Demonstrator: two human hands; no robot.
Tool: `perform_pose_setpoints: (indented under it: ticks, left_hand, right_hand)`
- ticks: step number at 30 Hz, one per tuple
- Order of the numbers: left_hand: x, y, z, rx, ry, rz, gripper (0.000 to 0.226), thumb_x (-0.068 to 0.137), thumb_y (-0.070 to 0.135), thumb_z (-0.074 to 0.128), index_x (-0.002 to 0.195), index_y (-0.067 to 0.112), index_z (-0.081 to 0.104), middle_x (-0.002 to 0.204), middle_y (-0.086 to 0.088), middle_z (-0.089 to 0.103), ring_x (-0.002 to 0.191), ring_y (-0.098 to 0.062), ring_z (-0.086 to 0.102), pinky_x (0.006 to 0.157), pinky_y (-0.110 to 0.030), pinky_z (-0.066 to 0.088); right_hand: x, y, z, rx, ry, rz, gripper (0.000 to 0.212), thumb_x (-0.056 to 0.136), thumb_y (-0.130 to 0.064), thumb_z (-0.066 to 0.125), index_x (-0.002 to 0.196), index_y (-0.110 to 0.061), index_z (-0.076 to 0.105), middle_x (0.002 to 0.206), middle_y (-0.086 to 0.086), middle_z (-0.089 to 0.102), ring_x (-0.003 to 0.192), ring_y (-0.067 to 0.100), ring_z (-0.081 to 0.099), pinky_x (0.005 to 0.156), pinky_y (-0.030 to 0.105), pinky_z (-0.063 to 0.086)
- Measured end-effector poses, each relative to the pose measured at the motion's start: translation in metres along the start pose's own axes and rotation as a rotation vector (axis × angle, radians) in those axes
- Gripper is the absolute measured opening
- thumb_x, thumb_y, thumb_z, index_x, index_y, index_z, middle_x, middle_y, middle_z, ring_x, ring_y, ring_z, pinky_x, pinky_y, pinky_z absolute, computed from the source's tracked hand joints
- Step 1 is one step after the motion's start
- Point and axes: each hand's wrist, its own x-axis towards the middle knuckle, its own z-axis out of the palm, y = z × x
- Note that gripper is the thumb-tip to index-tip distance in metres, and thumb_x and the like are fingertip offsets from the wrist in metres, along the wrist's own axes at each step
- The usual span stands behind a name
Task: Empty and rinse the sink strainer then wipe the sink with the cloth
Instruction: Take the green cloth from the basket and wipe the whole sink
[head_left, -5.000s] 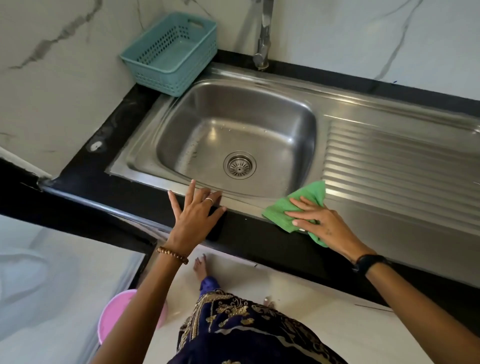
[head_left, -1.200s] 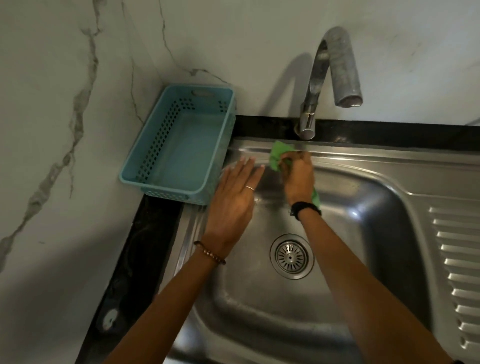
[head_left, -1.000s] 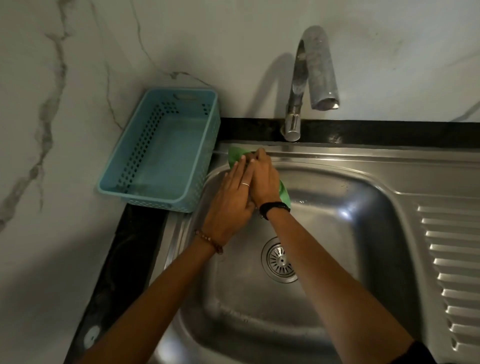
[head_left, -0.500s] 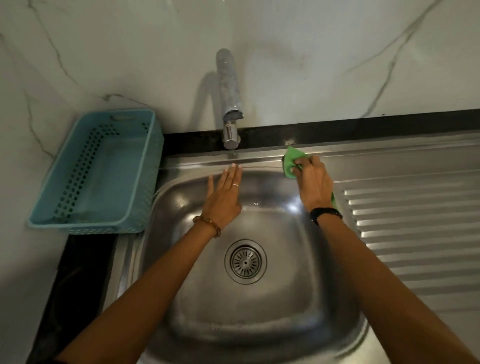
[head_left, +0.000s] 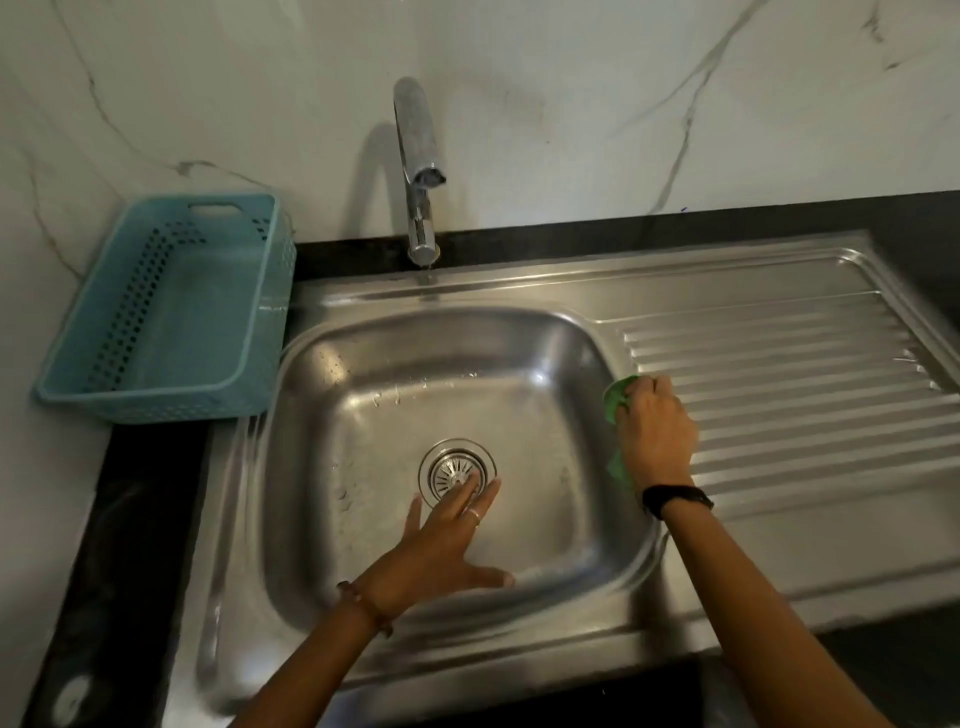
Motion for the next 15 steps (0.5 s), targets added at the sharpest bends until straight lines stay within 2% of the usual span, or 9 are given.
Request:
perform_pose_setpoints:
  ticks: [3,7,11,13,15]
  left_hand:
    - [-0.033,-0.013,0.014,-0.048,-0.055,-0.034,0.089,0.075,0.063,0.057,0.143,0.043,0.003,0.157,0.012,0.004,0.144,-0.005,-0.002,0.111,-0.046,-0.018]
    - [-0.059,-0.021,0.029,-0.108,-0.007,-0.062,0.08,0.077,0.062,0.055,0.141,0.047,0.009,0.155,0.015,0.015,0.141,-0.001,0.013,0.112,-0.045,-0.018]
    - [-0.073,-0.022,0.036,-0.144,0.117,-0.086,0.074,0.08,0.06,0.053,0.141,0.045,0.015,0.153,0.016,0.022,0.14,0.001,0.016,0.112,-0.043,-0.019]
    - [-0.081,-0.022,0.034,-0.162,0.189,-0.093,0.069,0.083,0.054,0.054,0.141,0.043,0.018,0.152,0.016,0.024,0.138,0.002,0.018,0.112,-0.042,-0.018]
    - [-0.089,-0.023,0.028,-0.173,0.307,-0.116,0.061,0.088,0.042,0.053,0.141,0.038,0.023,0.15,0.014,0.029,0.137,-0.001,0.024,0.114,-0.044,-0.012]
  right_hand:
    - [-0.042,0.015,-0.007,0.013,-0.026,0.006,0.025,0.087,-0.006,0.054,0.111,0.001,0.055,0.109,0.019,0.056,0.09,0.037,0.06,0.062,0.033,0.036]
    - [-0.097,0.025,-0.019,0.007,-0.105,-0.014,0.027,0.081,-0.008,0.063,0.107,0.0,0.058,0.106,0.019,0.058,0.087,0.036,0.061,0.065,0.032,0.04]
    - [-0.13,0.018,-0.025,0.006,-0.207,0.0,0.017,0.087,-0.016,0.059,0.1,-0.005,0.061,0.1,0.014,0.06,0.084,0.033,0.063,0.064,0.03,0.038]
    - [-0.135,0.011,-0.025,-0.05,-0.322,0.015,0.019,0.089,-0.021,0.057,0.097,-0.006,0.063,0.101,0.013,0.064,0.088,0.03,0.064,0.063,0.028,0.037]
    - [-0.139,-0.005,-0.024,-0.056,-0.437,0.011,0.024,0.089,-0.027,0.056,0.1,-0.008,0.065,0.104,0.014,0.067,0.096,0.031,0.064,0.067,0.029,0.042]
